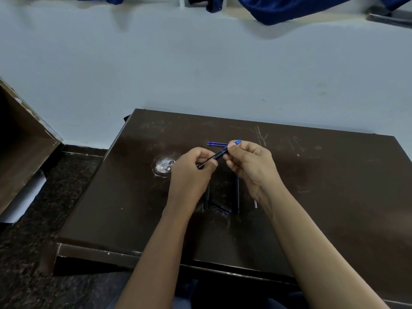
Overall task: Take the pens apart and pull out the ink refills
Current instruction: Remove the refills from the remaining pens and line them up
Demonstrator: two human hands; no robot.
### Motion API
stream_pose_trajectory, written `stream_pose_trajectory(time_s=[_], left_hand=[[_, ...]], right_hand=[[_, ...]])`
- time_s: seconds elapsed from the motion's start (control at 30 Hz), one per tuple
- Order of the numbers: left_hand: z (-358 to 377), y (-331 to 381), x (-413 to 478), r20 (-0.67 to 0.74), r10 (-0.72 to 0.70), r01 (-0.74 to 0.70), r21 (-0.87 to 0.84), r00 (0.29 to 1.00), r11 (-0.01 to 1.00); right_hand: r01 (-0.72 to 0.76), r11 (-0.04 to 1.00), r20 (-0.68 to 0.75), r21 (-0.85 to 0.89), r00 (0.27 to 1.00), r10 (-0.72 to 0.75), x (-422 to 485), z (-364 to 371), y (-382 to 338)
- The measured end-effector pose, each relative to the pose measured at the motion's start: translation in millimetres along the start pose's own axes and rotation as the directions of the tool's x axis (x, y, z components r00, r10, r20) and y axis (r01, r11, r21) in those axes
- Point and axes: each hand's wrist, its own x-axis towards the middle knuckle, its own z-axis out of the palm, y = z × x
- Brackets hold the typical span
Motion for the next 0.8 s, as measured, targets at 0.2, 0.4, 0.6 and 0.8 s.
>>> stream_pose_trajectory(time_s=[0.2, 0.4, 0.6, 0.8], left_hand=[[2, 6, -1, -0.011, -0.055, 0.056, 0.107, 0.998, 0.993], [3, 3, -3, -0.037, -0.014, 0.014, 0.013, 0.999, 1.000], [5, 11, -8, 0.010, -0.049, 0.049, 0.038, 0.999, 0.998], [5, 13, -9, 0.001, -0.034, 0.034, 0.041, 0.999, 0.999]], right_hand=[[-0.003, 1.000, 0.009, -0.004, 1.000, 0.003, 2, 2, -4], [-0.023, 1.000, 0.008, 0.004, 1.000, 0.023, 0, -2, -6], [-0.017, 1.000, 0.011, 0.013, 1.000, 0.017, -2, -5, -10], [-0.023, 1.000, 0.021, 0.011, 1.000, 0.023, -5, -6, -13]])
